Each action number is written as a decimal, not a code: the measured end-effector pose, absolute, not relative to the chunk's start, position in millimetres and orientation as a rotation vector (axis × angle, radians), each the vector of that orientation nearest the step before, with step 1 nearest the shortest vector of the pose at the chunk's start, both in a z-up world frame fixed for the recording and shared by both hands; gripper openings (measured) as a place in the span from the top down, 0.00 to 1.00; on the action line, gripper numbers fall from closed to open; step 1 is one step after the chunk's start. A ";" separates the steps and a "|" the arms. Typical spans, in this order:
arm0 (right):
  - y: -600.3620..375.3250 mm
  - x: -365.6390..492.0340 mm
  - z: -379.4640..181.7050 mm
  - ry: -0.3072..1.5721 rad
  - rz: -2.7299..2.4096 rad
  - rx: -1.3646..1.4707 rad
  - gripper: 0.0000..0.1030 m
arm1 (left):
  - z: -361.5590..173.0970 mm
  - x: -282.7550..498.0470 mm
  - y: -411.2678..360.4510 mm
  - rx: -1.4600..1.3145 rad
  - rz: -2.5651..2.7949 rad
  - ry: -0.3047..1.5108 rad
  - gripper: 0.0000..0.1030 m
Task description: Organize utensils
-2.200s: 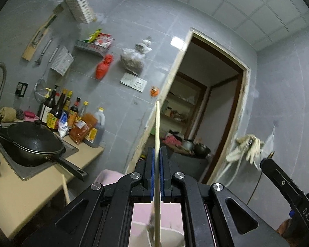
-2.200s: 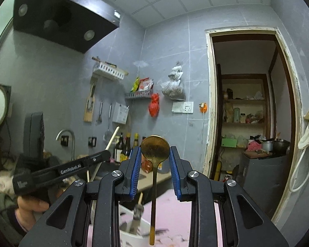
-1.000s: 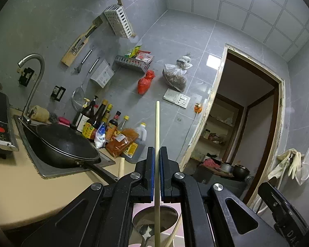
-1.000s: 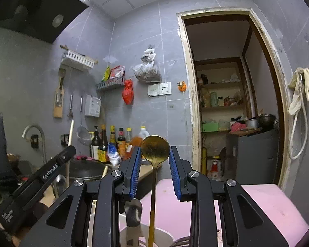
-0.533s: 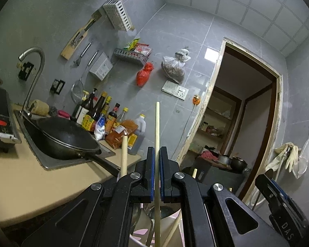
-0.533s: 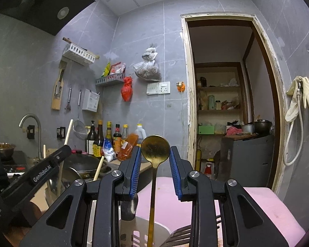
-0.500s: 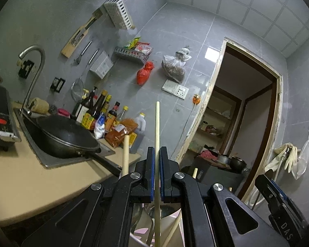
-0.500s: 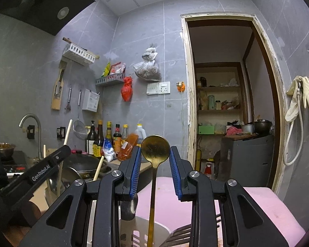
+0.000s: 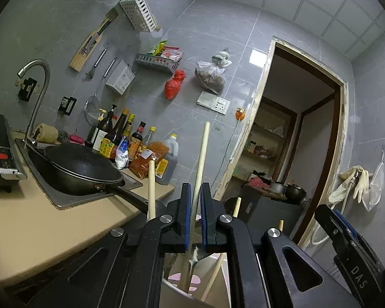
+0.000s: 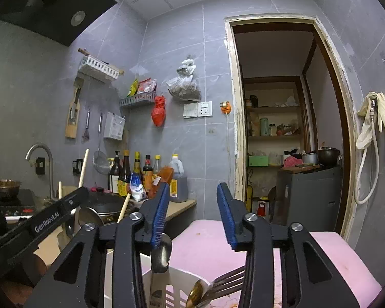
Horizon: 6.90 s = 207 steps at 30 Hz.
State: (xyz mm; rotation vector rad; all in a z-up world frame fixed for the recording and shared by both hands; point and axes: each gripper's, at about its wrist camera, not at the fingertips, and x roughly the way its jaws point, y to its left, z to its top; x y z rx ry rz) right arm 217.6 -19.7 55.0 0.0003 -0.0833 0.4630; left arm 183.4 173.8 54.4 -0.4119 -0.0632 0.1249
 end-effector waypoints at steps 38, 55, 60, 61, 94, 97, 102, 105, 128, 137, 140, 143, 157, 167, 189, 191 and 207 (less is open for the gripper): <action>-109.9 145.7 67.0 0.028 0.421 0.030 0.01 | 67.8 128.8 100.1 -0.171 -0.060 0.225 0.43; -148.3 103.1 39.5 0.164 0.348 0.018 0.00 | 32.6 95.9 85.5 -0.152 -0.132 0.330 0.25; -153.9 94.6 33.9 0.178 0.321 -0.002 0.00 | 23.6 83.2 86.3 -0.181 -0.126 0.322 0.13; -154.9 93.2 33.1 0.180 0.317 -0.006 0.00 | 23.0 81.0 86.0 -0.183 -0.123 0.320 0.12; -163.4 63.8 11.1 0.209 0.256 -0.015 0.00 | 1.9 37.5 83.3 -0.174 -0.039 0.301 0.09; -163.1 64.0 11.2 0.210 0.256 -0.017 0.00 | 0.7 38.6 82.8 -0.174 -0.042 0.306 0.09; -164.1 64.8 10.9 0.213 0.257 -0.017 0.00 | -0.3 38.5 83.1 -0.175 -0.046 0.310 0.09; -164.1 64.5 10.7 0.212 0.257 -0.016 0.00 | -0.6 38.1 83.9 -0.179 -0.045 0.311 0.09; -163.1 64.4 10.7 0.217 0.258 -0.014 0.00 | -0.4 37.6 84.9 -0.179 -0.045 0.314 0.09; -163.0 64.3 10.8 0.218 0.258 -0.014 0.00 | -0.4 37.9 84.1 -0.179 -0.045 0.314 0.09; -163.0 64.5 10.8 0.219 0.258 -0.014 0.00 | -0.9 37.7 84.3 -0.177 -0.045 0.316 0.09; -162.9 64.5 10.9 0.218 0.258 -0.014 0.00 | -0.9 37.7 84.4 -0.178 -0.045 0.316 0.09; -162.4 64.5 11.3 0.221 0.259 -0.012 0.00 | -1.6 37.5 84.9 -0.177 -0.045 0.317 0.09; -162.1 64.6 11.4 0.221 0.258 -0.011 0.00 | -2.5 37.1 85.4 -0.176 -0.046 0.318 0.09; -161.3 64.3 11.9 0.221 0.258 -0.010 0.00 | -3.0 36.6 85.1 -0.174 -0.047 0.319 0.09; -161.3 64.6 12.1 0.222 0.258 -0.010 0.00 | -3.5 36.2 85.5 -0.173 -0.046 0.320 0.09; -160.6 64.3 12.3 0.223 0.258 -0.009 0.00 | -1.8 34.0 88.3 -0.165 0.026 0.289 0.09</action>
